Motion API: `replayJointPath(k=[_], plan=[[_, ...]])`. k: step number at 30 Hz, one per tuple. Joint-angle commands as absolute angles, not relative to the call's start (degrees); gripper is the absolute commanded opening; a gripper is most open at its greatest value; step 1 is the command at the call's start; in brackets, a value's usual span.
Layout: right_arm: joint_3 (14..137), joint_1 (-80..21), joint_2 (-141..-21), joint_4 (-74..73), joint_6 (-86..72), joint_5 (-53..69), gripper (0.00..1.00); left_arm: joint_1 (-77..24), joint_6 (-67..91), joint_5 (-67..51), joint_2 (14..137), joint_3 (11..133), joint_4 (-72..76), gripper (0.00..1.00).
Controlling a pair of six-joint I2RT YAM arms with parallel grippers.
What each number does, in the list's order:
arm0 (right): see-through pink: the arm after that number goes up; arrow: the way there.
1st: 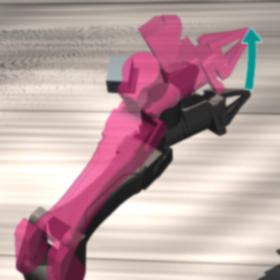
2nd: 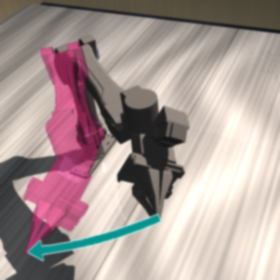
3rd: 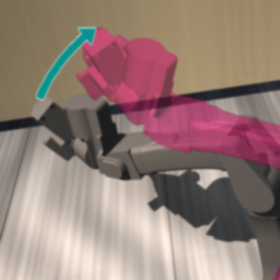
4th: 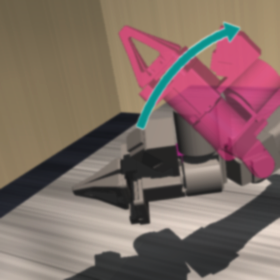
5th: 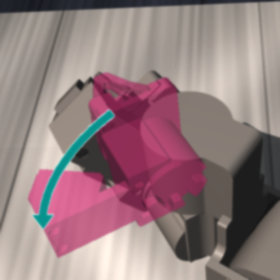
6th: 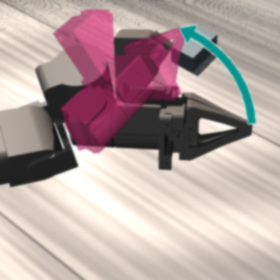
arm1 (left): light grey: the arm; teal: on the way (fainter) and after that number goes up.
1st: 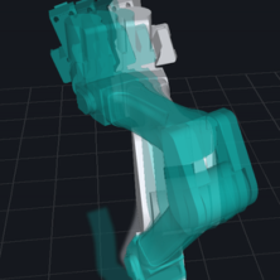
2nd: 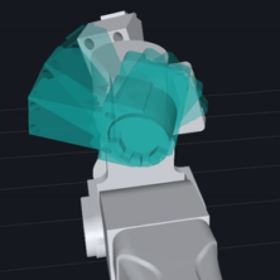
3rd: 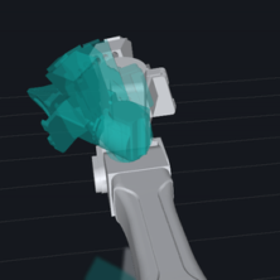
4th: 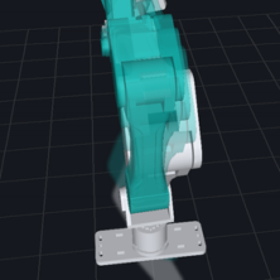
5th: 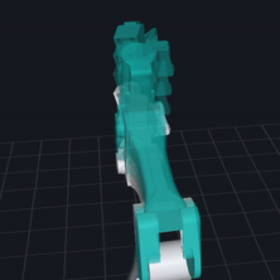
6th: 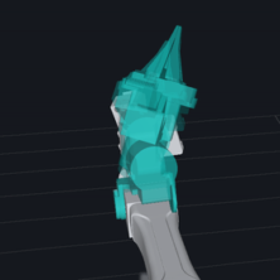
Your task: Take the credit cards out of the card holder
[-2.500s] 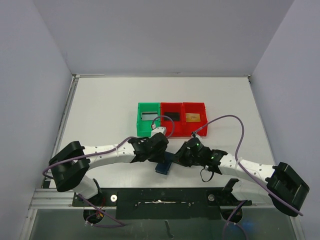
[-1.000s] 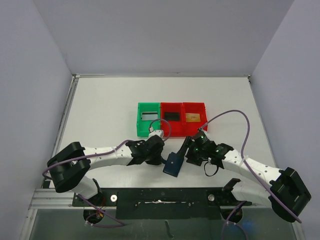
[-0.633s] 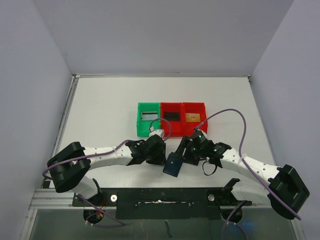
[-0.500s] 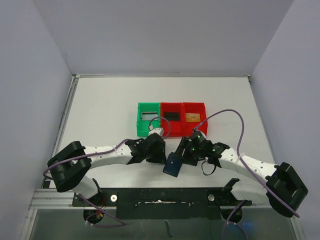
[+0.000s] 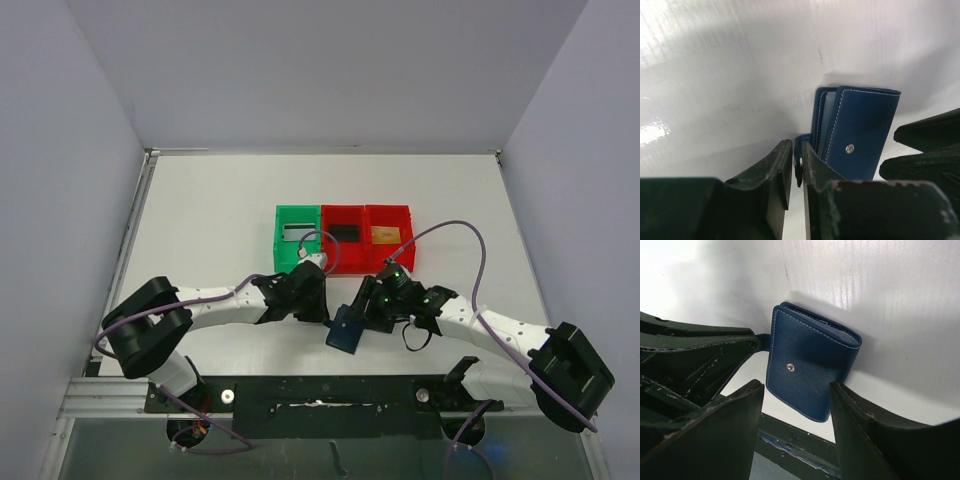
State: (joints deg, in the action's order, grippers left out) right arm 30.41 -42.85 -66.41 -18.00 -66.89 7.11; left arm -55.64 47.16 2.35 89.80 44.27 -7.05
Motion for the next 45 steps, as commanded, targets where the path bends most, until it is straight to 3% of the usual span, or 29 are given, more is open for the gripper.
replayJointPath(k=[1,5,13,22,32,45], plan=[[30.9,-43.1,-67.0,-15.9,-67.2,7.7,0.55,-55.5,46.1,-0.9,89.6,44.8,-3.8,0.13],[30.7,-43.2,-67.3,-15.3,-67.3,8.3,0.54,-55.5,46.3,-0.5,88.6,45.3,-5.0,0.00],[31.7,-43.1,-68.5,-16.5,-66.6,7.7,0.61,-55.5,49.2,2.2,81.7,45.0,-8.2,0.00],[34.1,-42.7,-71.8,-10.3,-65.2,8.7,0.61,-56.7,51.1,3.5,72.6,45.2,-8.5,0.00],[36.9,-40.4,-66.5,-21.9,-65.5,-0.2,0.68,-57.1,52.1,1.4,71.8,43.8,-7.0,0.00],[32.1,-40.2,-65.0,-8.2,-66.3,7.6,0.60,-54.2,53.4,11.2,66.1,41.3,-17.1,0.00]])
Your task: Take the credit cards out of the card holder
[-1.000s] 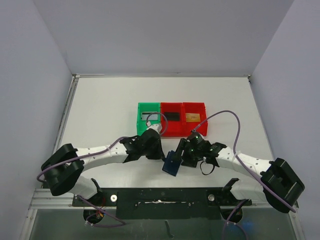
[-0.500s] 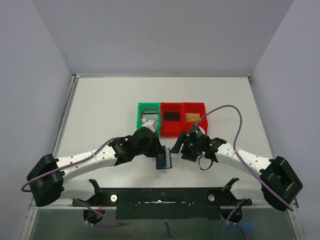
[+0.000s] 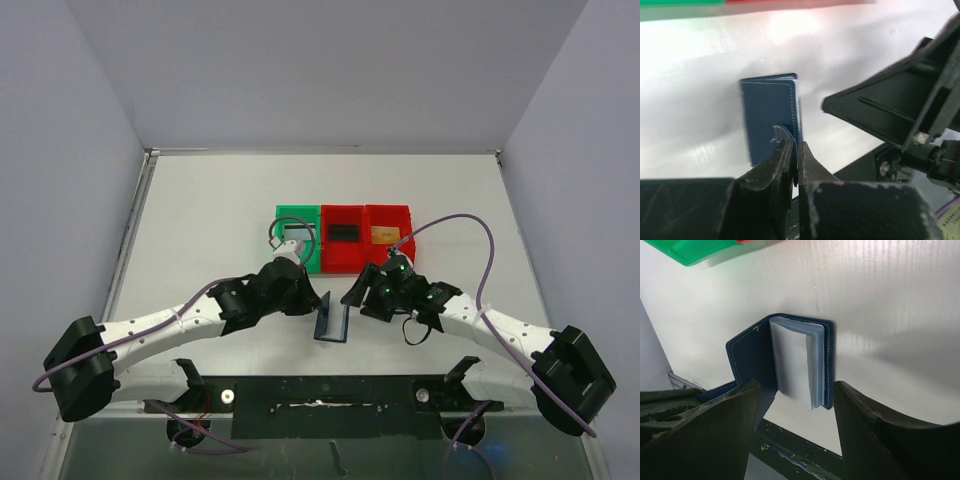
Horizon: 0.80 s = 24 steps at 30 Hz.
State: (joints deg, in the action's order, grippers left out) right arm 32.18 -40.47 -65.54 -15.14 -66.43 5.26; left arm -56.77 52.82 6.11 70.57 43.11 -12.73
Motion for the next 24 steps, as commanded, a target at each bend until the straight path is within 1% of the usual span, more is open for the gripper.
replayJointPath(k=[1,4,8,16,19,24], plan=[[32.2,-40.3,-65.4,-7.6,-66.0,8.2,0.59,-52.8,52.9,11.1,65.4,40.0,-17.7,0.00],[32.8,-40.4,-66.9,-6.2,-65.7,9.8,0.56,-49.4,52.4,9.8,64.2,35.2,-18.2,0.00],[33.8,-40.8,-70.1,-5.4,-65.3,11.4,0.52,-48.8,53.3,8.7,64.3,30.3,-16.3,0.00],[37.2,-42.6,-76.2,-4.9,-64.1,13.1,0.46,-49.0,54.0,7.0,66.0,27.6,-12.1,0.00],[38.4,-43.3,-77.3,-5.9,-64.0,12.8,0.46,-48.9,53.4,6.7,66.7,28.1,-12.2,0.00],[39.7,-44.3,-77.2,-9.8,-64.1,9.3,0.50,-49.0,52.6,6.1,67.0,28.8,-11.6,0.00]])
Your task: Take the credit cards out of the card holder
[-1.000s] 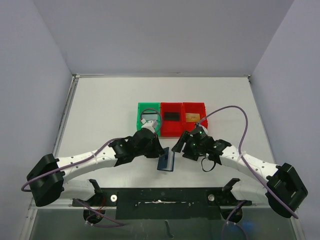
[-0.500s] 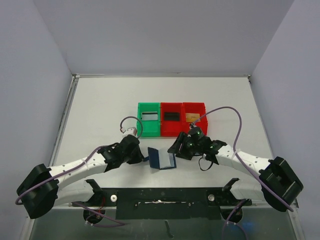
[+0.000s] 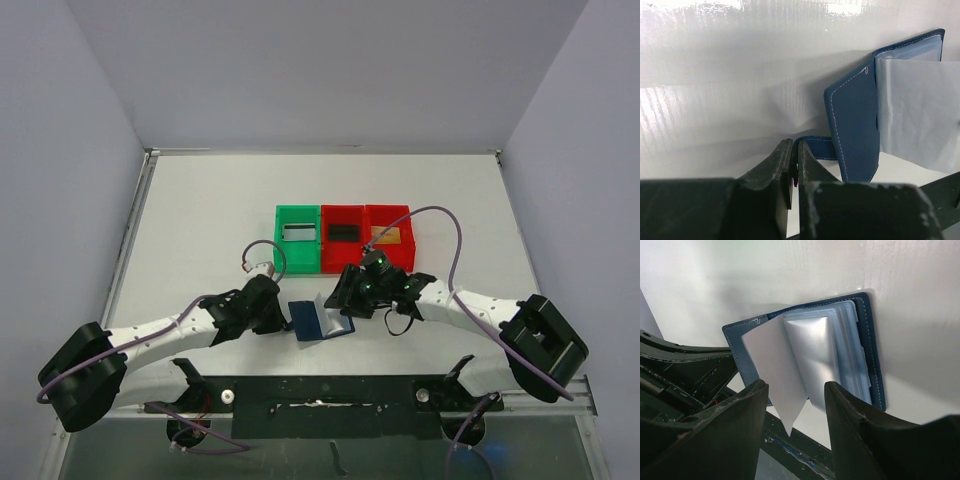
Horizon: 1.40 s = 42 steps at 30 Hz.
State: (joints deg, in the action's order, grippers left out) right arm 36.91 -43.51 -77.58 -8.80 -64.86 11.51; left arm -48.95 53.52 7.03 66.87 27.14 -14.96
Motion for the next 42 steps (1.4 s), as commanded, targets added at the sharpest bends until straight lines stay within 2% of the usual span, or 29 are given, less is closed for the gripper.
replayJointPath(k=[1,4,12,37,42], plan=[[39.6,-44.3,-77.3,-9.6,-64.0,9.7,0.50,-49.0,52.5,6.1,66.9,28.9,-11.7,0.00],[40.1,-44.3,-77.9,-10.2,-63.9,10.3,0.51,-48.9,52.4,6.1,66.7,28.8,-11.8,0.00],[39.5,-44.5,-78.0,-13.3,-64.7,8.1,0.61,-49.0,51.8,5.8,67.0,29.0,-12.3,0.00],[40.7,-46.3,-81.0,-2.2,-63.1,19.2,0.57,-49.0,50.5,4.7,68.9,30.9,-11.3,0.00],[42.5,-48.2,-83.5,4.5,-61.0,23.8,0.62,-49.0,51.8,4.8,66.8,30.1,-10.4,0.00]])
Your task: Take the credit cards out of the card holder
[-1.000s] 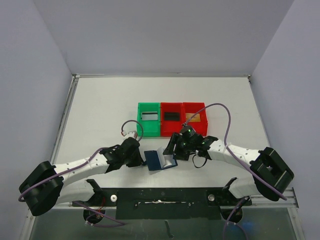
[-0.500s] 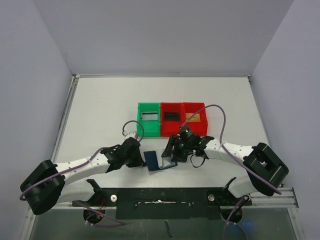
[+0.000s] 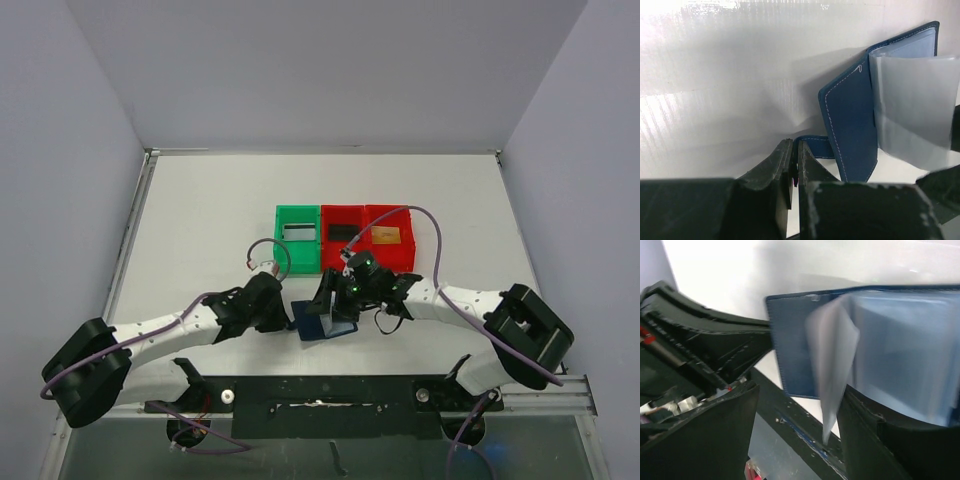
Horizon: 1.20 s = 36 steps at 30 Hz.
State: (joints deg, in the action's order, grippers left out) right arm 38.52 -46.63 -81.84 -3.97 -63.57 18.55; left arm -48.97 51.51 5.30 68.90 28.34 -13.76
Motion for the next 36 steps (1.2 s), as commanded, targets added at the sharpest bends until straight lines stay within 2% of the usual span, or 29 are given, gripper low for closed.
replayJointPath(k=[1,3,5,7,10,15,24,36], plan=[[42.8,-48.4,-84.3,5.3,-60.5,24.3,0.64,-48.9,52.6,5.1,66.0,29.6,-10.1,0.00],[43.2,-48.5,-85.8,6.4,-60.0,24.8,0.66,-48.6,54.2,5.4,64.2,28.4,-9.2,0.00],[42.3,-48.1,-87.4,8.3,-60.9,24.9,0.67,-48.3,56.1,5.1,62.5,26.8,-7.9,0.13],[40.5,-47.8,-88.7,13.2,-62.8,26.8,0.67,-48.2,57.8,4.5,61.0,25.4,-6.1,0.20],[38.3,-47.9,-90.1,19.8,-65.9,27.9,0.68,-48.0,60.3,3.9,58.8,23.1,-3.0,0.36],[34.0,-46.1,-90.7,26.0,-70.9,26.1,0.63,-47.8,63.2,2.7,57.0,19.9,1.4,0.50],[31.0,-45.5,-89.2,26.9,-73.2,23.5,0.55,-47.4,64.3,-0.9,60.7,17.8,9.9,0.54],[30.3,-45.2,-89.9,28.7,-74.6,23.7,0.58,-47.2,63.3,-4.1,64.7,18.5,15.2,0.54]])
